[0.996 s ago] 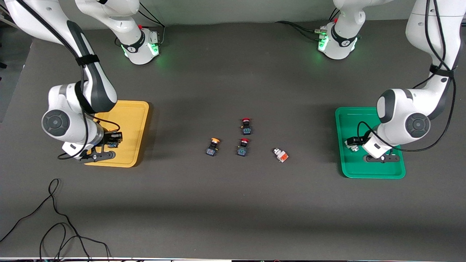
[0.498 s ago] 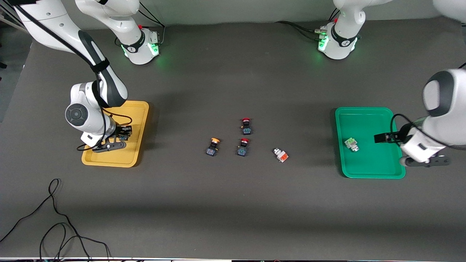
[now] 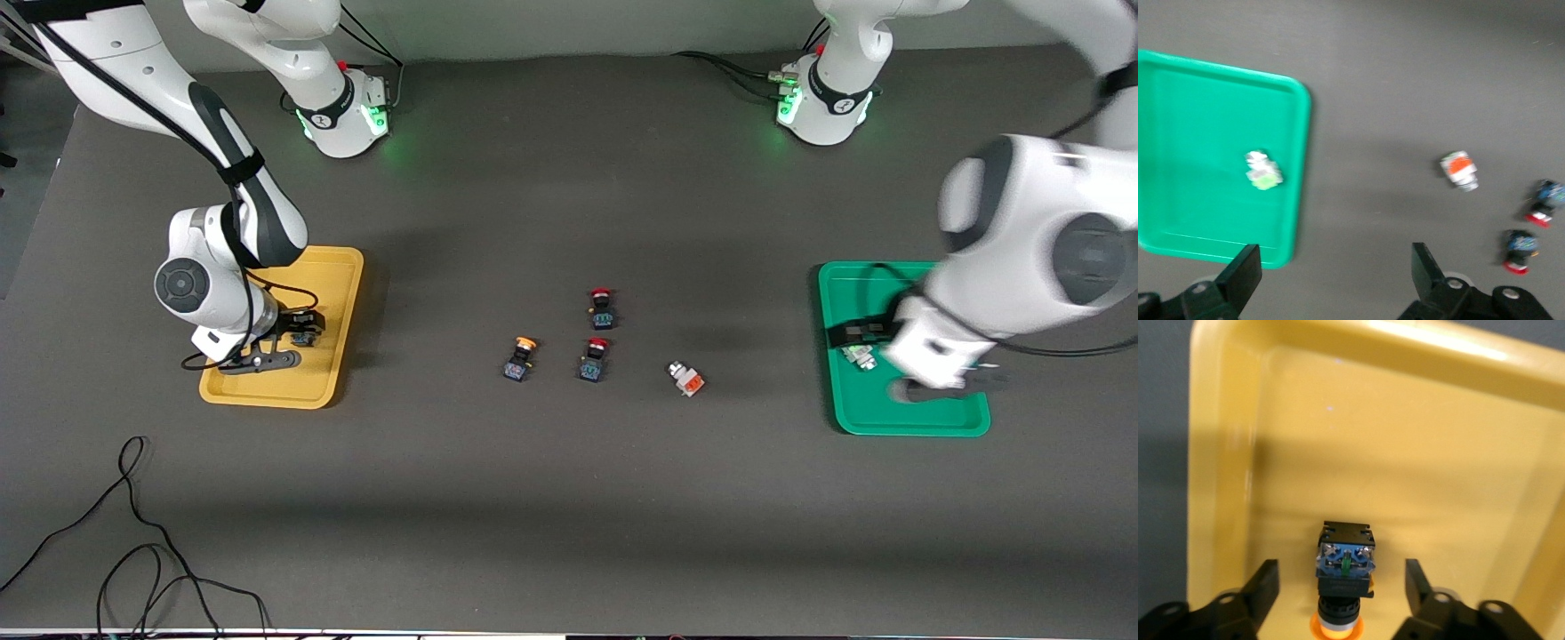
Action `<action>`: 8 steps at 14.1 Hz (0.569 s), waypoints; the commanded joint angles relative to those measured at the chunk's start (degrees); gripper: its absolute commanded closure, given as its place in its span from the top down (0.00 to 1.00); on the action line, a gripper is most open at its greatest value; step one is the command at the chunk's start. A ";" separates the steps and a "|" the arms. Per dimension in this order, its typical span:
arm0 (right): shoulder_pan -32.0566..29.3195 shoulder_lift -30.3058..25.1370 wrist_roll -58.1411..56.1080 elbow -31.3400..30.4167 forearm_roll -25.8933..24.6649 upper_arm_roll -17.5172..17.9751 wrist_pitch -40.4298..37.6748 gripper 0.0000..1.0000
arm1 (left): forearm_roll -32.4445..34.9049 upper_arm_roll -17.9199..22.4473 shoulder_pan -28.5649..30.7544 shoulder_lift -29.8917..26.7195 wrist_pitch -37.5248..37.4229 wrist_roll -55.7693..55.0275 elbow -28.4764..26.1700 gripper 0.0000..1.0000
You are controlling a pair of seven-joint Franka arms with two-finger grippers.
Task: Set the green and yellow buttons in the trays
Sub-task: 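Release the yellow-cap button in the yellow tray with the right gripper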
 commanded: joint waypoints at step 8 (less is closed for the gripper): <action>4.32 -0.06 18.31 22.27 11.46 9.81 -19.28 1.00 | 1.15 0.91 -14.39 9.36 11.42 -39.60 -0.25 1.00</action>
